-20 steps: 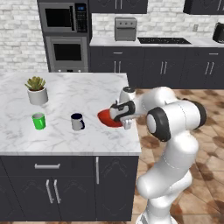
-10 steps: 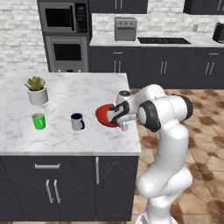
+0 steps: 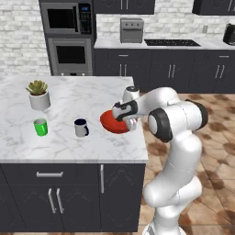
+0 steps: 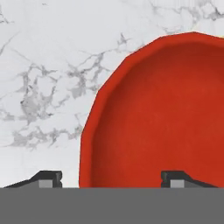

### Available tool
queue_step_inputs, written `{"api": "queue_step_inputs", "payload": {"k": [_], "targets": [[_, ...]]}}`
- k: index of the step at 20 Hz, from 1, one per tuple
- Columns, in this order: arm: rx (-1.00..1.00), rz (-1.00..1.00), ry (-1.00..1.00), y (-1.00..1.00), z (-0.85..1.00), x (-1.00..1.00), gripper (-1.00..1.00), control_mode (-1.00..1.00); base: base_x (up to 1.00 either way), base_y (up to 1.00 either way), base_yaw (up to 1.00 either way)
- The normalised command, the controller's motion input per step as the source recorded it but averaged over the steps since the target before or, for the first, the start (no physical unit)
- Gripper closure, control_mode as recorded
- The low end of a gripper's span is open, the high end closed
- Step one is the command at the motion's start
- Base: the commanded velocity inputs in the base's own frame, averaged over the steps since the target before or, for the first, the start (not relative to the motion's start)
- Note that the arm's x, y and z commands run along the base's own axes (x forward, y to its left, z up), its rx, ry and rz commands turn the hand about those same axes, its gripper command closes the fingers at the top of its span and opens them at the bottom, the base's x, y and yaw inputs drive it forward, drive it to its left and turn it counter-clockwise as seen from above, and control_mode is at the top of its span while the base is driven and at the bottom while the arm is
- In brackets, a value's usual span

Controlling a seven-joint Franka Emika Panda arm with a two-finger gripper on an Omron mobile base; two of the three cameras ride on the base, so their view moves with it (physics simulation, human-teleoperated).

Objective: Clear the mugs and bowl far away from the sink.

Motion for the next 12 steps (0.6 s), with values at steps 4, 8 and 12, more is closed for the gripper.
{"api": "queue_step_inputs", "payload": {"k": [4,8,12], "targets": [[0.00,0.00,0.00,0.00,0.89,-0.57,-1.00,-1.00,0.00,0.00,0.00],[0.00,0.00,0.00,0.00,1.00,-0.76,-1.00,-1.00,0.00,0.00,0.00],[0.00,0.00,-0.03,0.00,1.00,-0.91,-1.00,-1.00,0.00,0.00,0.00]]}}
